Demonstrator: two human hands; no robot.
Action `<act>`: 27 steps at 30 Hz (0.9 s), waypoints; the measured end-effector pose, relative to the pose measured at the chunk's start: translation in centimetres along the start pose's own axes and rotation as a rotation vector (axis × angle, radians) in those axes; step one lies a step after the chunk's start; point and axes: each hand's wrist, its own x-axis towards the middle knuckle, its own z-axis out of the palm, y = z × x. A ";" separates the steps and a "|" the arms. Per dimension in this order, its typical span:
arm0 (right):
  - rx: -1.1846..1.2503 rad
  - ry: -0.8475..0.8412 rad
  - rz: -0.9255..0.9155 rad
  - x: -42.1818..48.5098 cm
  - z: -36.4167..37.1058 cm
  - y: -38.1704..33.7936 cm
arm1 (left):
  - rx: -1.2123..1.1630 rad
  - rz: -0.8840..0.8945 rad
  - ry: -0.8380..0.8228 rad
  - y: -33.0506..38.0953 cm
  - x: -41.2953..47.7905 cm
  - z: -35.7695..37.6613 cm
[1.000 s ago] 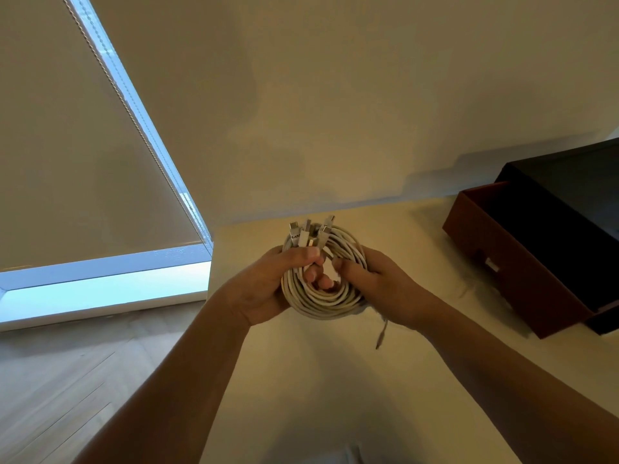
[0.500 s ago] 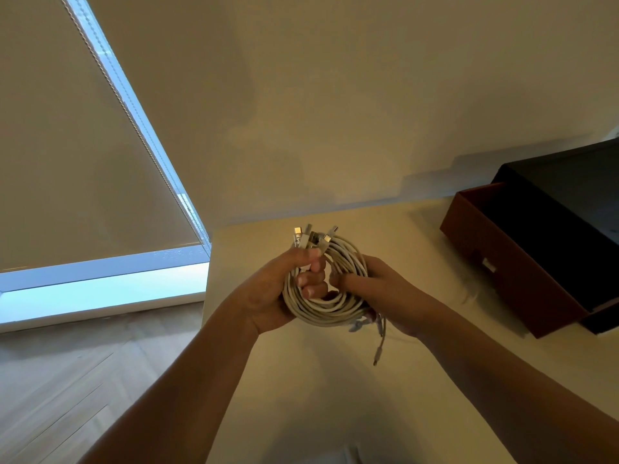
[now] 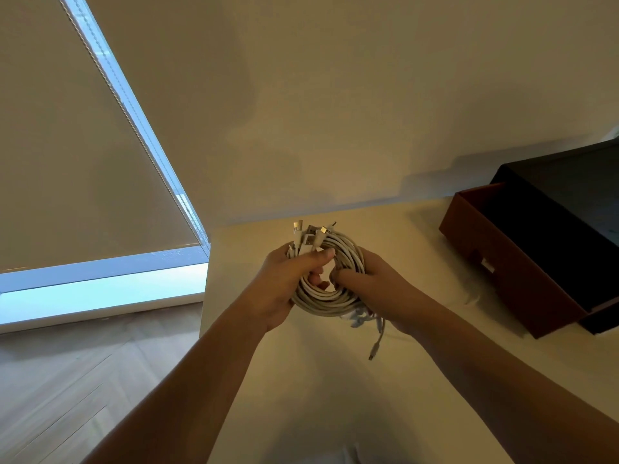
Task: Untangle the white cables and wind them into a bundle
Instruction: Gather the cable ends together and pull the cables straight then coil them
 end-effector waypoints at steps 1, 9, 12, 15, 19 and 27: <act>0.001 -0.014 0.000 0.0 0.0 0.0 | 0.000 0.007 0.026 0.0 0.1 0.1; -0.216 -0.468 0.053 -0.7 -1.5 -0.6 | -0.018 0.035 0.097 0.6 0.6 -0.5; -0.483 -0.458 0.036 -0.5 -2.0 0.4 | -0.016 0.045 0.122 0.7 0.9 -0.9; -0.624 -0.400 0.021 -0.4 -2.4 1.1 | -0.002 0.037 0.132 0.9 1.1 -1.5; -0.776 -0.336 -0.009 -0.3 -2.9 1.5 | 0.042 0.037 0.150 0.8 1.1 -1.8; -0.928 -0.263 -0.117 -0.2 -3.3 2.3 | 0.150 0.003 0.089 1.2 0.8 -2.4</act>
